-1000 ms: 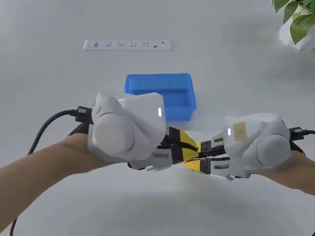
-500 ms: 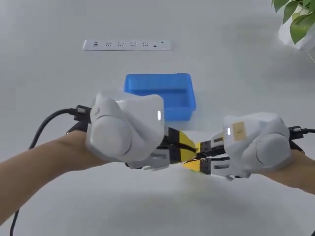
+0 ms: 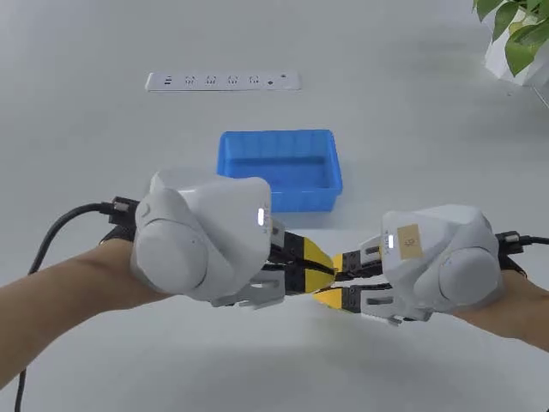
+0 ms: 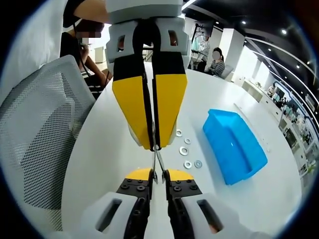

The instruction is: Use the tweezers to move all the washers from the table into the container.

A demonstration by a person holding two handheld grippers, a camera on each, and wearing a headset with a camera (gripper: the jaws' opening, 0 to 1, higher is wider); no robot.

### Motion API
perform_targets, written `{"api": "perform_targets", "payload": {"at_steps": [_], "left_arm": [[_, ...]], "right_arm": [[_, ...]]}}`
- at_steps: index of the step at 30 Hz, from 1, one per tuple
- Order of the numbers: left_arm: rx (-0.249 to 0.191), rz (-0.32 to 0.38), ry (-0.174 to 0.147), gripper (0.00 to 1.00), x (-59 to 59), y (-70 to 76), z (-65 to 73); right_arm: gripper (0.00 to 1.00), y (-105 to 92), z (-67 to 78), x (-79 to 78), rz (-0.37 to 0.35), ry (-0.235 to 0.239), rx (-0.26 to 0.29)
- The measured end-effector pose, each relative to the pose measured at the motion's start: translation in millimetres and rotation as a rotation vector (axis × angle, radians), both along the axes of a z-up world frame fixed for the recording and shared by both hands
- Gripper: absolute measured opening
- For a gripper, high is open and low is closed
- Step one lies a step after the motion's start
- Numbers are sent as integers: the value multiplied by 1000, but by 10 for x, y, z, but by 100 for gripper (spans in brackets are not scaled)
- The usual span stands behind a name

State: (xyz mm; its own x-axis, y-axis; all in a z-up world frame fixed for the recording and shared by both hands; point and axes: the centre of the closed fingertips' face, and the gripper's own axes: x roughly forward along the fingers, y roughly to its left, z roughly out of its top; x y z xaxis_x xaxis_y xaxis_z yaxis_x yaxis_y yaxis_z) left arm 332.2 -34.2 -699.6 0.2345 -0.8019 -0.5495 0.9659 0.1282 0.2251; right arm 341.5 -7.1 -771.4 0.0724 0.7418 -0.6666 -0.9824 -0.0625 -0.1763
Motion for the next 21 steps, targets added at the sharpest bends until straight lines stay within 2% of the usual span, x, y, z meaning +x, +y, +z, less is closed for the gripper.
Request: {"api": "perform_targets", "payload": {"at_steps": [3,8,11,16,19,21], "left_arm": [[-22,13,16,4,19,16,29],[-47,33,14,4,91,25,87],[-44,35,13,4,118,49,81],[-38,36,14,4,169,67,63],[-46,43,24,4,213,60,62],[-34,44,14,4,250,57,43]], "right_arm": [[12,-4,-10,12,-2,-8,-6],[18,-68,-32,65,-29,-26,-24],[19,-104,-1,80,-61,-10,-2],[23,-182,-25,129,-110,4,3],[25,-220,-39,152,-131,12,10],[26,-246,-49,166,-146,25,13]]}}
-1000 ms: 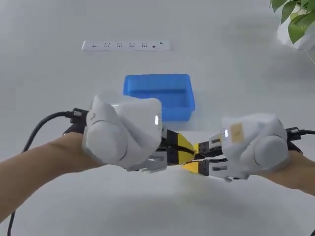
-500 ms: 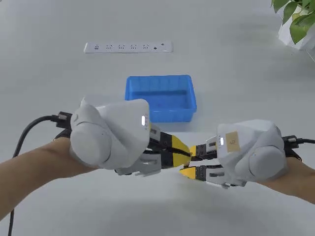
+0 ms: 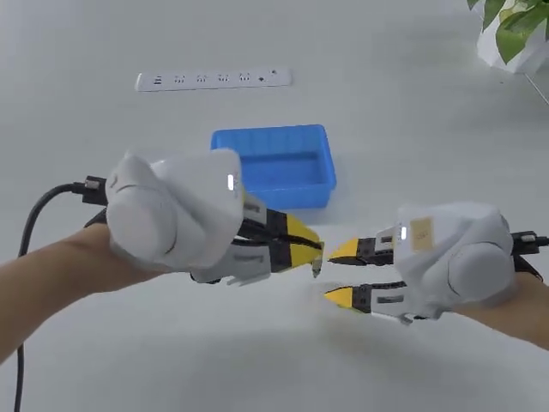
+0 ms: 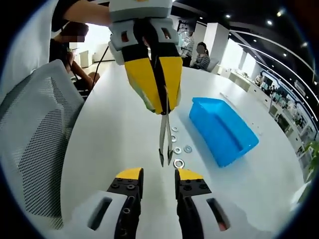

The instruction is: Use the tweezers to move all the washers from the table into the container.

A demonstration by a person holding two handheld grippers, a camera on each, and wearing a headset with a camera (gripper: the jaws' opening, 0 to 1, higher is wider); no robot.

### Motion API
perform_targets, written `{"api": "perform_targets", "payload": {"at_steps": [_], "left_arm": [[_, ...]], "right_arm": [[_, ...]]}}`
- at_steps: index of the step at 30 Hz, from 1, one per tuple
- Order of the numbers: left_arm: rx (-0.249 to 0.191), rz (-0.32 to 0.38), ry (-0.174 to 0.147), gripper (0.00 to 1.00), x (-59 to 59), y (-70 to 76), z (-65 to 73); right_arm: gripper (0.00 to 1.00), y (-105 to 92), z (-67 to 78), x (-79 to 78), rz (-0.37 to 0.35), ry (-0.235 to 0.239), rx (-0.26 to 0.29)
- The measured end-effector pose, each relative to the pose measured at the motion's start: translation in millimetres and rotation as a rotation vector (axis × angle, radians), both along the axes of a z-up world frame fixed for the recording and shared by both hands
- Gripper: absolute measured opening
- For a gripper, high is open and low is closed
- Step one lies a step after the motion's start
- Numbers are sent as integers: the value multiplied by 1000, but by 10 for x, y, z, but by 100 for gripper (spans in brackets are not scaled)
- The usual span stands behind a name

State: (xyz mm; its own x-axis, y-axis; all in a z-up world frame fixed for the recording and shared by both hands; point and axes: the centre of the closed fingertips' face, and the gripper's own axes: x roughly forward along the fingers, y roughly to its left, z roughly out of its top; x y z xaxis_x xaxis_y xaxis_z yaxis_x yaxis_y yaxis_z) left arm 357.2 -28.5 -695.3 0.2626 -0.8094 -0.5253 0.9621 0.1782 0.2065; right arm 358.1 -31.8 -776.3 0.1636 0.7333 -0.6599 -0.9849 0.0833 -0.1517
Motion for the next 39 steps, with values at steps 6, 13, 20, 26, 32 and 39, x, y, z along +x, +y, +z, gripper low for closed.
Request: {"api": "perform_targets", "payload": {"at_steps": [6,13,20,26,32,39], "left_arm": [[9,9,-3,4,81,-1,-40],[11,29,-3,4,130,17,-58],[-7,51,16,4,206,17,-61],[1,47,38,4,190,25,-47],[-2,59,38,5,213,49,-47],[-18,28,124,5,122,45,-66]], "right_arm": [[31,-74,-37,46,-28,18,0],[34,-90,-23,87,-66,41,33],[35,-87,-51,88,-68,49,38],[35,-62,-34,118,-70,54,49],[35,-26,-20,153,-72,48,58],[35,14,-21,137,-60,51,61]]}}
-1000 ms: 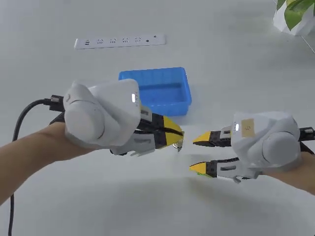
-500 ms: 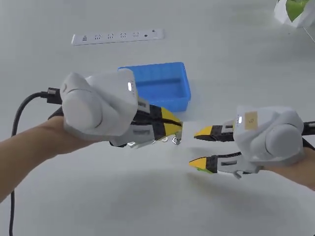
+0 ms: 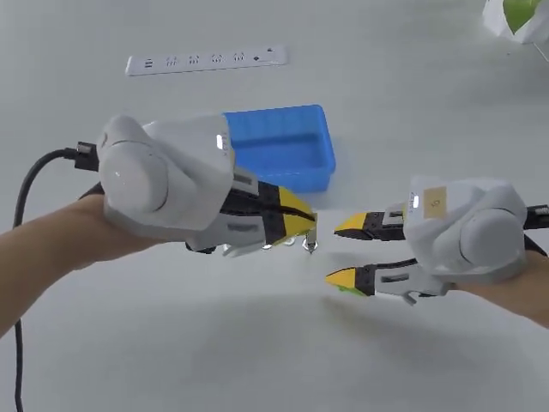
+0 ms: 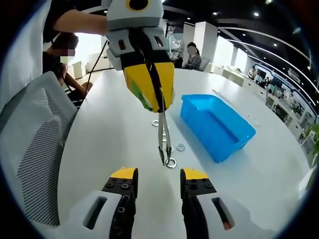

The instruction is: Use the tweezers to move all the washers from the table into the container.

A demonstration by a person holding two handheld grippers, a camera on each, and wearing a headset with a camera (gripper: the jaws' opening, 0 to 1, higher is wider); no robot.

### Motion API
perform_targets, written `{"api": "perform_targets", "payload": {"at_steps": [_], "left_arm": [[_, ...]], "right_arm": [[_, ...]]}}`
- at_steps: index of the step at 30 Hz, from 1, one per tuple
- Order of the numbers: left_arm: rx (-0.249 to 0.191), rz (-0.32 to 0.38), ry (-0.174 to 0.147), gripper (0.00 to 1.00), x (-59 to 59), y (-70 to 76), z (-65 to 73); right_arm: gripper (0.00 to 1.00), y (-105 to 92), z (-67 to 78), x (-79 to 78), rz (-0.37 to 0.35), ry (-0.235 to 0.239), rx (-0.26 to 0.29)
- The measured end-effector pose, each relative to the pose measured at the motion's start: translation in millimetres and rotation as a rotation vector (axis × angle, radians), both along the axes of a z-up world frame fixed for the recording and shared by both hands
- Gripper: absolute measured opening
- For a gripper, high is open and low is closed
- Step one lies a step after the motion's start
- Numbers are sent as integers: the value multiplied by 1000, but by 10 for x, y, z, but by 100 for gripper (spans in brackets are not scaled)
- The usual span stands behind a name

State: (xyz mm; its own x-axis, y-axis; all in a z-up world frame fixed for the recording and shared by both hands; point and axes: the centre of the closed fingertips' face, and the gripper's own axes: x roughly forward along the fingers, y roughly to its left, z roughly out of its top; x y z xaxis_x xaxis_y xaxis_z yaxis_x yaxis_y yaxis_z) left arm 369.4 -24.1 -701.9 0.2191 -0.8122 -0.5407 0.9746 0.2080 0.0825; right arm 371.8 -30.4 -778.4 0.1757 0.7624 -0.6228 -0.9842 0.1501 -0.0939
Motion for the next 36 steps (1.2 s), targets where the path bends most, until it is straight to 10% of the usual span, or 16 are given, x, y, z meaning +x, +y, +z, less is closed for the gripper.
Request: {"api": "perform_targets", "payload": {"at_steps": [11,14,36], "left_arm": [[42,-20,-17,5,84,9,-18],[125,-60,-20,6,39,68,-145],[90,-39,-13,6,56,53,-144]], "right_arm": [[29,233,43,154,48,-10,10],[25,270,26,171,59,-5,12],[9,322,-24,102,148,-46,-8]]}}
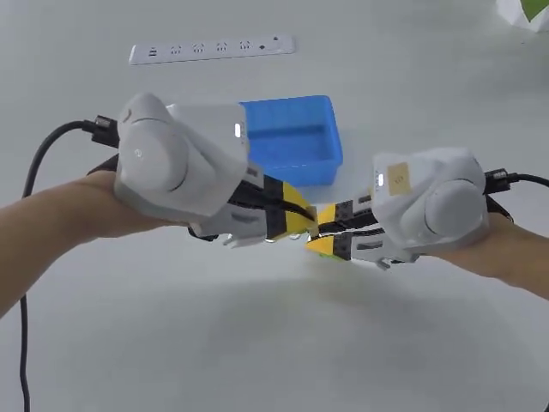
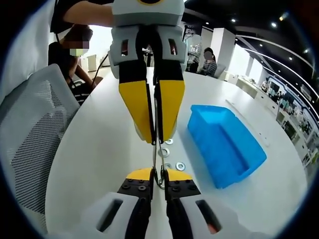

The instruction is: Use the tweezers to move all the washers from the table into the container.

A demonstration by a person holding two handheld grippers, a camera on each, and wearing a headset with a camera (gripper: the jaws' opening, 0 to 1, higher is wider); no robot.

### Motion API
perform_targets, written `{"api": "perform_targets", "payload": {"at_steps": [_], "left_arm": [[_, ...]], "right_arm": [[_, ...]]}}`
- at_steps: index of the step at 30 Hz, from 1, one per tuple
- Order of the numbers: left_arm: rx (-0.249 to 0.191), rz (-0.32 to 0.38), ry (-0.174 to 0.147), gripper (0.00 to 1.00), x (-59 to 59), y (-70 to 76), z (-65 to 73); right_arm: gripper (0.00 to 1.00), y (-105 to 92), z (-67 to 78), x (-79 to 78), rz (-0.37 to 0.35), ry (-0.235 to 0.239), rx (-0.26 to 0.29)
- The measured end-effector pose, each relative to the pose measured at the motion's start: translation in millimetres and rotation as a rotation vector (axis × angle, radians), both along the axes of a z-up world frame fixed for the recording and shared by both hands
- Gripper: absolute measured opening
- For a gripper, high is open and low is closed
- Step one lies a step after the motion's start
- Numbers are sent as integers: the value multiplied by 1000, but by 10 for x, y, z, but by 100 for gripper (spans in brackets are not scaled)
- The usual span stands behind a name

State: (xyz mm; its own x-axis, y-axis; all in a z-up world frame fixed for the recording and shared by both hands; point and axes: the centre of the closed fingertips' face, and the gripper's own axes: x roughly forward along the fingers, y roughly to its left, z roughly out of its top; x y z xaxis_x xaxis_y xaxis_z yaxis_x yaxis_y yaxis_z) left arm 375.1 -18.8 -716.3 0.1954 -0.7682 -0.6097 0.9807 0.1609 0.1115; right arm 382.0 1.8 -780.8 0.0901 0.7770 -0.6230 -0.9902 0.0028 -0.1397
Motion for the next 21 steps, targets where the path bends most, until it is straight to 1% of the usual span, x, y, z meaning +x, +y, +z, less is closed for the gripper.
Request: {"api": "perform_targets", "payload": {"at_steps": [4,8,9,14,17,18,21], "left_arm": [[-1,0,-3,6,-6,-7,4],[-1,4,-4,6,-9,-10,6],[-1,7,0,6,-11,-10,7],[3,6,-15,6,-6,-17,12],[-1,7,-13,7,-8,-25,16],[-4,13,1,7,-14,-25,14],[-7,15,3,7,-14,-23,17]], "right_arm": [[9,-3,2,-3,3,-20,-2],[9,-4,7,2,-9,-21,7],[8,-4,7,2,-11,-20,8],[8,-8,11,9,-38,-12,19],[8,-12,15,6,-48,-6,26],[9,-13,14,4,-48,-6,26],[9,-12,15,-3,-50,-3,29]]}}
